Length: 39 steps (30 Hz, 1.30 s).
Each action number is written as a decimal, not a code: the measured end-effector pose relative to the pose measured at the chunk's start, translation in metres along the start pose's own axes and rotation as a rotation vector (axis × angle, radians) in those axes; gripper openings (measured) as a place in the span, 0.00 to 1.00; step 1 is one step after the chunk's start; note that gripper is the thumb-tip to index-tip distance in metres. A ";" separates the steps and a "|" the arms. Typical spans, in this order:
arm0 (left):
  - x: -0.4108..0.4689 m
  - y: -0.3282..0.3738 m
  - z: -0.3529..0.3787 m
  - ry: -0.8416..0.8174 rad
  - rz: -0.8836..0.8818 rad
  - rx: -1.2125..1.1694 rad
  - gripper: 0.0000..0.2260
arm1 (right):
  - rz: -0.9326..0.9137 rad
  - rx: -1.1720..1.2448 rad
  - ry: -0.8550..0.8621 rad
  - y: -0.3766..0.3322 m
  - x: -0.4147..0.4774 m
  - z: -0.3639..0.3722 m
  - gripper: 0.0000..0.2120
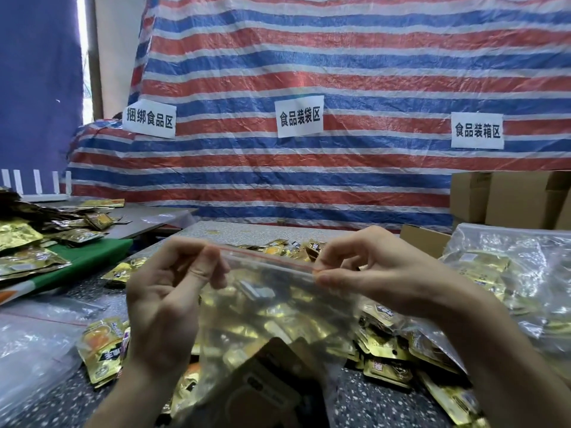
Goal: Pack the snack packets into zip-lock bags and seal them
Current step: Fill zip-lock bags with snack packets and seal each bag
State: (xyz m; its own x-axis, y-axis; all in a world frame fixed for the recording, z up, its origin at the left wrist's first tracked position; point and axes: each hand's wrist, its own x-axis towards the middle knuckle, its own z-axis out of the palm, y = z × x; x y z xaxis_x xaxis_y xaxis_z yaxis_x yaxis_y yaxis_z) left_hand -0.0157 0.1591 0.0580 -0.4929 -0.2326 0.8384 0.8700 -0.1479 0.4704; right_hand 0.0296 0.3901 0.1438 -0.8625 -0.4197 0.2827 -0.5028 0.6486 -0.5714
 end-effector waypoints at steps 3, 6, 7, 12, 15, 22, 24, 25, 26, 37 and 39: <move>0.003 -0.005 -0.005 0.006 0.002 0.018 0.05 | 0.036 0.077 0.008 0.013 0.001 -0.002 0.04; 0.002 -0.009 -0.005 0.005 0.005 0.029 0.05 | 0.071 0.150 -0.005 0.024 0.003 -0.003 0.05; 0.002 -0.010 -0.006 0.004 0.006 0.029 0.05 | 0.074 0.165 -0.008 0.026 0.004 -0.004 0.05; 0.003 -0.012 -0.009 0.014 0.002 0.026 0.07 | 0.063 0.129 0.022 0.031 0.003 -0.008 0.13; 0.005 -0.013 -0.011 0.018 0.000 0.028 0.08 | 0.069 0.094 0.024 0.036 0.003 -0.010 0.16; 0.005 -0.014 -0.010 0.012 -0.004 0.015 0.12 | 0.033 0.279 -0.087 0.037 0.000 -0.009 0.10; 0.005 -0.013 -0.010 0.015 -0.001 0.011 0.12 | 0.022 0.329 -0.114 0.038 -0.002 -0.012 0.08; 0.005 -0.013 -0.011 0.016 0.002 0.010 0.12 | 0.017 0.345 -0.125 0.039 -0.003 -0.013 0.08; 0.005 -0.013 -0.011 0.013 0.004 0.012 0.12 | 0.014 0.354 -0.134 0.040 -0.004 -0.015 0.08; 0.001 -0.011 -0.008 -0.028 0.006 0.049 0.14 | 0.081 0.198 -0.073 0.049 -0.006 -0.021 0.04; 0.001 -0.013 -0.008 -0.026 0.008 0.057 0.14 | 0.090 0.171 -0.067 0.050 -0.006 -0.020 0.05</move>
State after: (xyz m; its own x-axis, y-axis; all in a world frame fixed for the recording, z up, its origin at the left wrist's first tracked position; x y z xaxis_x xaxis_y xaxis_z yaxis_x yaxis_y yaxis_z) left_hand -0.0276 0.1530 0.0511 -0.4864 -0.2087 0.8485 0.8735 -0.0914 0.4782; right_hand 0.0081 0.4379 0.1293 -0.8948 -0.4103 0.1759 -0.4023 0.5704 -0.7161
